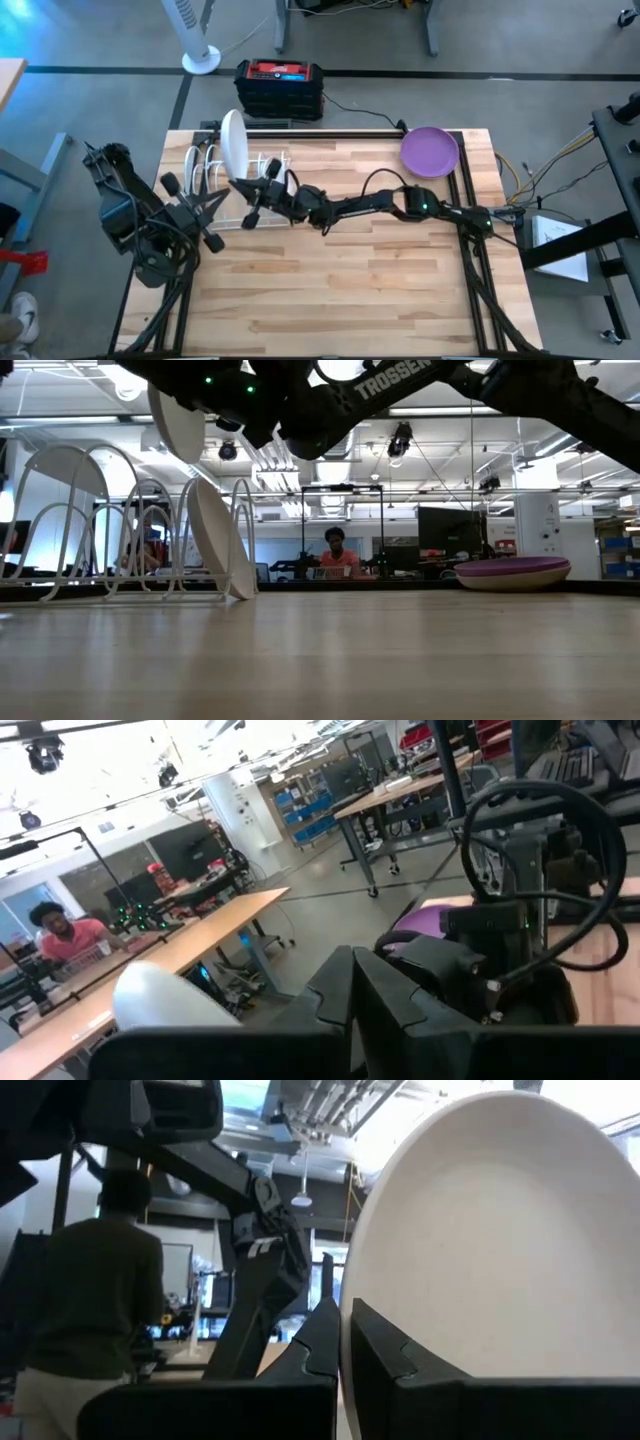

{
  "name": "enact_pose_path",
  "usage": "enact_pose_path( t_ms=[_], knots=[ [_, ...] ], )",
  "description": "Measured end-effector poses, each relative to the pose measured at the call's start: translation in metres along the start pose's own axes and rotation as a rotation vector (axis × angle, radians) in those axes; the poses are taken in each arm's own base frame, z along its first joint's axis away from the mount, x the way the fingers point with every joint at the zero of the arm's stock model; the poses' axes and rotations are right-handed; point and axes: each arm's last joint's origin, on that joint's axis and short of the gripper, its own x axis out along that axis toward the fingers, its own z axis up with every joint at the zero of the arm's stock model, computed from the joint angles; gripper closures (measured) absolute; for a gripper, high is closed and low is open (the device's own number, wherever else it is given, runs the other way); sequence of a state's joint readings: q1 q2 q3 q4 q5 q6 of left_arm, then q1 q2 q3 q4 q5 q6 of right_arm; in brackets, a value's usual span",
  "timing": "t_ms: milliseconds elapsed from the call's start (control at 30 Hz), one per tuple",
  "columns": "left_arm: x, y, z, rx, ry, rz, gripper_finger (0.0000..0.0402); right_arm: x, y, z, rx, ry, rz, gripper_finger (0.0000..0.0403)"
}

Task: Sort dishes
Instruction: Put the white plate into the white dish rack

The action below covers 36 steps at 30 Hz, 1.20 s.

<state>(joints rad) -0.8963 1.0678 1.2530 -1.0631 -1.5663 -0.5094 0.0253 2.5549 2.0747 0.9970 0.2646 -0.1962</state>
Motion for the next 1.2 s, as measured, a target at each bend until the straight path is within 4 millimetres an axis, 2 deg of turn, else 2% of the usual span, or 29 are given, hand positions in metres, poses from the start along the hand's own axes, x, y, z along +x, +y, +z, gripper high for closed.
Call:
enact_pose_path(
  t_ms=[233, 667, 1000, 1200],
  knots=[
    [0.0, 0.004, -0.007, -0.006, 0.0, -0.001, 0.0401, 0.0, 0.002, -0.005, -0.008, 0.047, 0.011, 0.0403],
    [0.0, 0.008, -0.006, -0.012, -0.003, 0.004, 0.0401, -0.002, 0.003, -0.012, 0.02, 0.106, 0.03, 0.0403],
    [0.0, 0.022, 0.013, 0.013, -0.003, 0.005, 0.0402, -0.006, 0.003, -0.021, 0.05, 0.155, 0.024, 0.0403],
    [0.0, 0.024, 0.016, 0.019, -0.003, 0.005, 0.0401, -0.011, 0.003, -0.027, 0.047, 0.18, 0.004, 0.0403]
  ],
)
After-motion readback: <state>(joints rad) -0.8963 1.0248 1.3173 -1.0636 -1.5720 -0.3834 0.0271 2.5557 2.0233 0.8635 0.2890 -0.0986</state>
